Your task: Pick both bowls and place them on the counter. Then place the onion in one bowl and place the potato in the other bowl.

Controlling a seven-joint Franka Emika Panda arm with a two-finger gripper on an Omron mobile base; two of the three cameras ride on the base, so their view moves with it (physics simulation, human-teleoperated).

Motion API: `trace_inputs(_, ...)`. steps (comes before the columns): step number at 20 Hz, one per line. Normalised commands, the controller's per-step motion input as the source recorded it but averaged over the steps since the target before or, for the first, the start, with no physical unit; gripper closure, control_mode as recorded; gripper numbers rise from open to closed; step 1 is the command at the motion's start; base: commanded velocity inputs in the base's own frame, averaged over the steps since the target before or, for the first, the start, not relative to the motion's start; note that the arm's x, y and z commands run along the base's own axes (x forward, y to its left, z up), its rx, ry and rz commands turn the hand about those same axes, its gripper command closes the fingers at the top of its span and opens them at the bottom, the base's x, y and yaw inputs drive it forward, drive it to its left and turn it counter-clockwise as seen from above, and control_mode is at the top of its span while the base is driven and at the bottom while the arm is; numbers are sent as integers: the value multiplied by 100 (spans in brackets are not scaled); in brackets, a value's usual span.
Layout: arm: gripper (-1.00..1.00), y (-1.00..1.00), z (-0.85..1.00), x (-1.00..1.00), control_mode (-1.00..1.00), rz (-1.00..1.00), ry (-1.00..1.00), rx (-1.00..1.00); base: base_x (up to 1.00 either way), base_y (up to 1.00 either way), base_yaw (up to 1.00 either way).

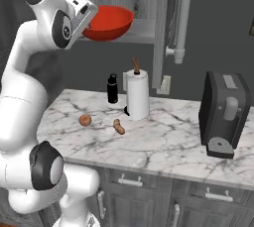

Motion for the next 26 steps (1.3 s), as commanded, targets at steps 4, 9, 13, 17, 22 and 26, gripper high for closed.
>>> trace_inputs(4,100,0,-22,-100,-100,-2,-13,0,0,0,0)
trace_inputs(9,100,-3,-18,-100,-100,-7,-10,0,0,0,0)
trace_inputs(13,100,-4,-27,-94,-100,-11,-3,0,0,0,0)
trace_inputs(17,100,-13,-49,-69,-100,-14,0,0,0,0,0)
trace_inputs(22,100,-23,-54,-47,-100,-11,8,0,0,0,0)
trace_inputs(26,100,-31,-59,-26,-100,-10,13,0,0,0,0)
